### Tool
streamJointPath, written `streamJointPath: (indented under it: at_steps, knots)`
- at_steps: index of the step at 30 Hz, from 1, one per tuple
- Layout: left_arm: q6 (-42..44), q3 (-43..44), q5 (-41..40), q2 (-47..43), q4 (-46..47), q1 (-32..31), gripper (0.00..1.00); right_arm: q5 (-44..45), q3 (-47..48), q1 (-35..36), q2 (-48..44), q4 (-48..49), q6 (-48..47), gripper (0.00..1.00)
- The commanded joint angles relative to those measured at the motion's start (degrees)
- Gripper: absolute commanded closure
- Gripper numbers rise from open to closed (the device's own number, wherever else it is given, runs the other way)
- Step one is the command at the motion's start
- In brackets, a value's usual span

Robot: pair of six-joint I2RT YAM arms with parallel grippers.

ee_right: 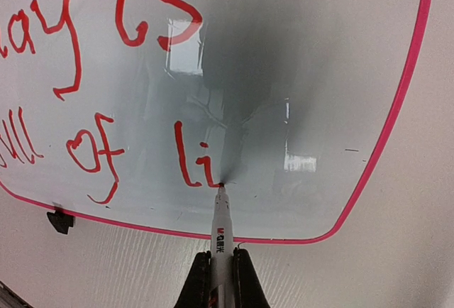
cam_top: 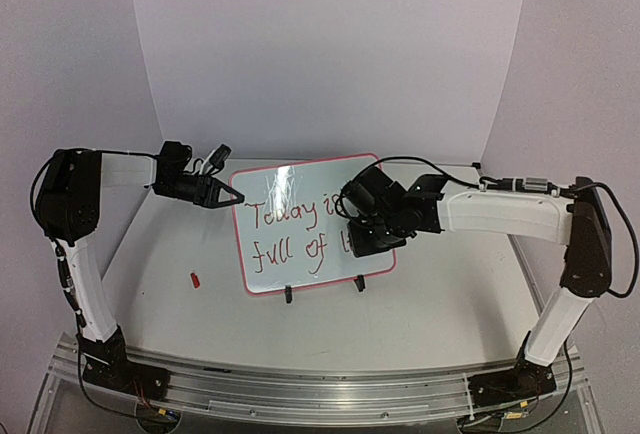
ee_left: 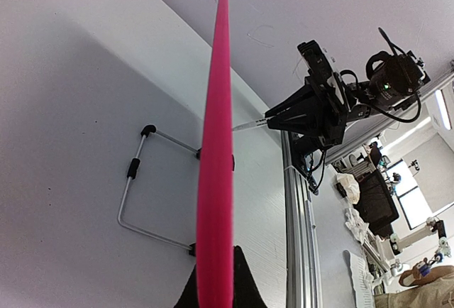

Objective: Write a sentence on the whiteboard
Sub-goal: Write on the whiteboard with the whiteboard.

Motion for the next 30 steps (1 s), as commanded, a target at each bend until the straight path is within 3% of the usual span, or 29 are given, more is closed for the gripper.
streamJointPath:
  at_steps: [1,13,20,30]
  knots:
    - [4.8,0.1,-6.1,1.8,-0.6,-1.7,1.0,2.6,2.1,-0.5,-1.4,0.1,-0.7,1.0]
    - [4.7,0.2,-5.9,2.1,-0.6,-1.7,1.0,-7.2,0.6,-0.5,-9.7,0.2,-0.4,1.0]
    - [4.8,-0.1,-6.0,1.7,-0.4,-1.7,1.0,-1.6,-0.4,-0.8,-9.8,0.1,-0.8,1.0]
    - [4.7,0.1,-5.8,1.7,-0.4,-1.7,1.0,-0.1,0.0,-1.7,-6.2,0.1,0.1,1.0]
